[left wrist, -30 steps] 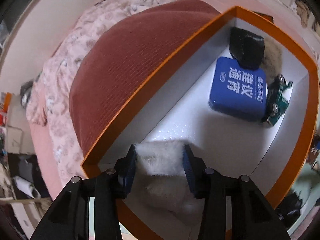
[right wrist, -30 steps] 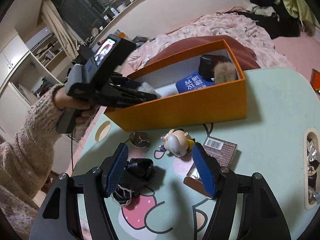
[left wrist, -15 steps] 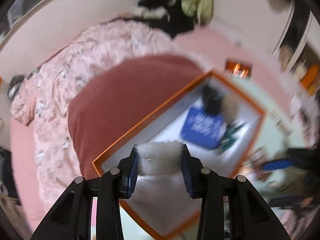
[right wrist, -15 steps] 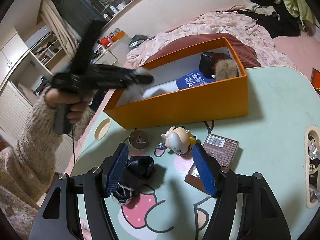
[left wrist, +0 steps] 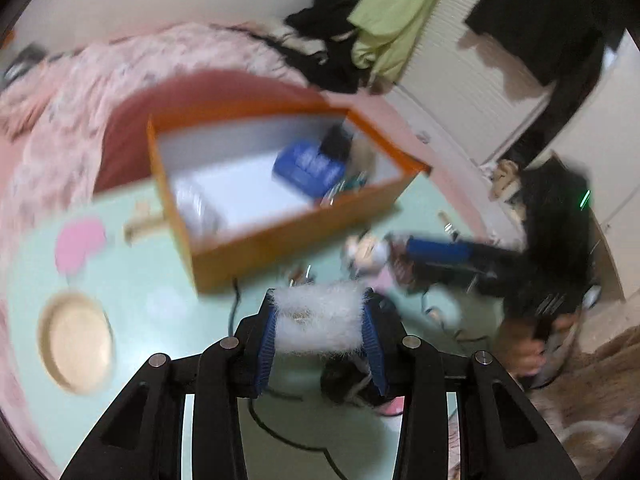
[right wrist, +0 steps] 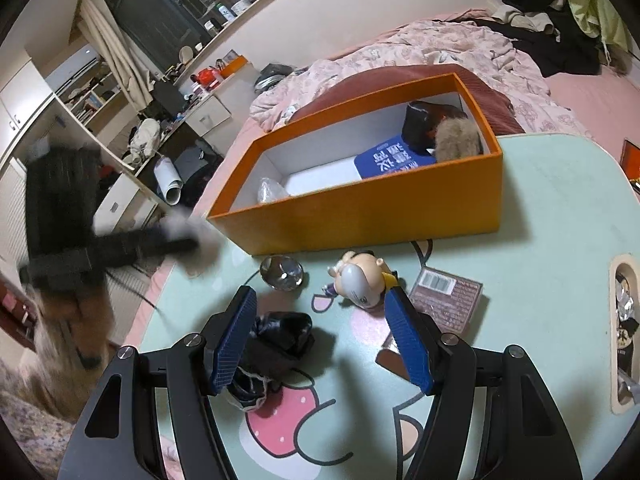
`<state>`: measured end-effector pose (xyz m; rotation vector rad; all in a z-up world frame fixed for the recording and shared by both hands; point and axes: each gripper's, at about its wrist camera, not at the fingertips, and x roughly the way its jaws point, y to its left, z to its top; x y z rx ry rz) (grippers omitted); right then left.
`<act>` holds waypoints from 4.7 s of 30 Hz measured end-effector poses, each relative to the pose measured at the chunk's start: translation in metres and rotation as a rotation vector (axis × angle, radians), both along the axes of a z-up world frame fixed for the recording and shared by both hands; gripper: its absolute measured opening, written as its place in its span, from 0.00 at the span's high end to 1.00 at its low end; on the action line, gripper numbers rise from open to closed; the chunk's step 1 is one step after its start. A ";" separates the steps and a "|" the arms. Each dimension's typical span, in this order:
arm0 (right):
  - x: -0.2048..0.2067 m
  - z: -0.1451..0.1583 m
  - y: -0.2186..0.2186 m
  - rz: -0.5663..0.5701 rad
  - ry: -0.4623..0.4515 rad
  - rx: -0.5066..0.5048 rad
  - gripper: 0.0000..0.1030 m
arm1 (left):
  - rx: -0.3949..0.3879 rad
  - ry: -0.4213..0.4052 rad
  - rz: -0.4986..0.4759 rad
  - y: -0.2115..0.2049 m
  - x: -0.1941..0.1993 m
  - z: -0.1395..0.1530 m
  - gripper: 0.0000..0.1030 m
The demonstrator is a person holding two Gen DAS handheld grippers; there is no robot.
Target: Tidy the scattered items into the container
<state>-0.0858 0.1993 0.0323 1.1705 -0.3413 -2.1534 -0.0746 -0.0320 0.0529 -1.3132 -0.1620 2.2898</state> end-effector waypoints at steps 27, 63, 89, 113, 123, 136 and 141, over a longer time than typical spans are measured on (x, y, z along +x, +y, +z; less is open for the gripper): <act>-0.117 -0.020 -0.184 0.246 -0.167 0.453 0.69 | 0.125 0.108 0.270 -0.026 0.037 -0.035 0.21; 0.034 -0.005 -0.021 -0.031 0.155 0.113 0.22 | -0.015 0.132 0.093 0.020 -0.071 0.049 0.17; 0.028 -0.015 0.008 -0.061 0.060 -0.024 0.22 | -0.229 0.039 -0.254 0.140 -0.175 -0.004 0.74; 0.028 -0.010 0.004 -0.052 0.035 0.004 0.22 | 0.244 0.101 0.000 -0.011 -0.021 0.044 0.75; 0.021 0.014 -0.024 0.035 0.060 -0.039 0.22 | 0.314 0.119 0.009 -0.007 -0.033 0.034 0.75; -0.015 0.025 -0.045 0.075 0.166 0.046 0.66 | 0.301 0.118 0.038 -0.012 -0.067 0.028 0.75; -0.006 0.022 -0.037 0.078 0.149 0.028 0.66 | 0.300 0.127 0.076 -0.022 -0.075 0.028 0.75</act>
